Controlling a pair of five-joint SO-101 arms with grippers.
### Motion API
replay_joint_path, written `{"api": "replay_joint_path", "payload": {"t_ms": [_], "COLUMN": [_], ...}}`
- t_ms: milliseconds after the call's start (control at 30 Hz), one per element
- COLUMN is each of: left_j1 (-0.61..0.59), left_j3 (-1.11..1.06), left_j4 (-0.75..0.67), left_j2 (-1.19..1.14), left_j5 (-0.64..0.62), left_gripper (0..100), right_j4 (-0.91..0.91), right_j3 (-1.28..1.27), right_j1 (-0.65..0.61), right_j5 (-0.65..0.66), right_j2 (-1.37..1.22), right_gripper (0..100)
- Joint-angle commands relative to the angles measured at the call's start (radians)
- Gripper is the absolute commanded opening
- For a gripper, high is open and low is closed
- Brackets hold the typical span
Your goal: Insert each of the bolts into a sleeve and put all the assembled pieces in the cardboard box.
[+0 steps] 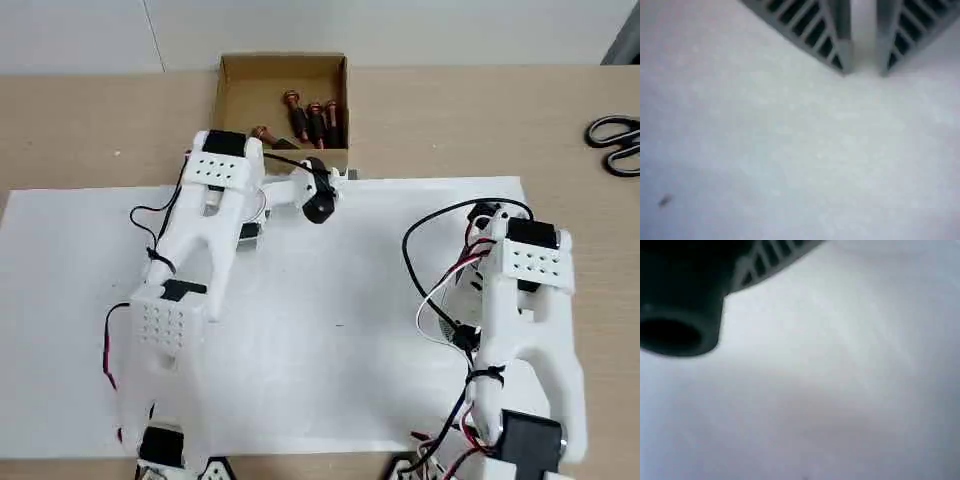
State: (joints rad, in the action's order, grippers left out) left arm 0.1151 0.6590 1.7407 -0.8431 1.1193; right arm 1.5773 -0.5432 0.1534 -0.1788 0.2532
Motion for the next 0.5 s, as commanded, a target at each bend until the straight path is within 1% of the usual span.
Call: {"api": "replay_joint_path", "payload": {"t_ms": [0,133,200,400,467], "left_j1": [-0.003,-0.002,0.0,0.031,0.044], "left_j3": [0.079,0.153,0.165,0.105,0.068], "left_j4": [0.012,0.012,0.012,0.012,0.012], "left_j2": [-0.003,0.02,0.071,0.207,0.256], "left_j5": [-0.006,-0.012,-0.041,-0.051,-0.087], "left_gripper": [1,1,1,1,1], "right_j4": [-0.005,-0.007,-0.004,-0.002,-0.004], "right_j3": [0.006,0.006,0.006,0.005,0.005], "right_j1": [0.005,0.005,0.005,0.007,0.007], "right_j5": [-0.006,-0.006,-0.006,-0.006,-0.006], "right_j2": [0.038,0.038,0.038,0.038,0.038], "right_gripper": [0.3,0.3,0.3,0.3,0.3]}}
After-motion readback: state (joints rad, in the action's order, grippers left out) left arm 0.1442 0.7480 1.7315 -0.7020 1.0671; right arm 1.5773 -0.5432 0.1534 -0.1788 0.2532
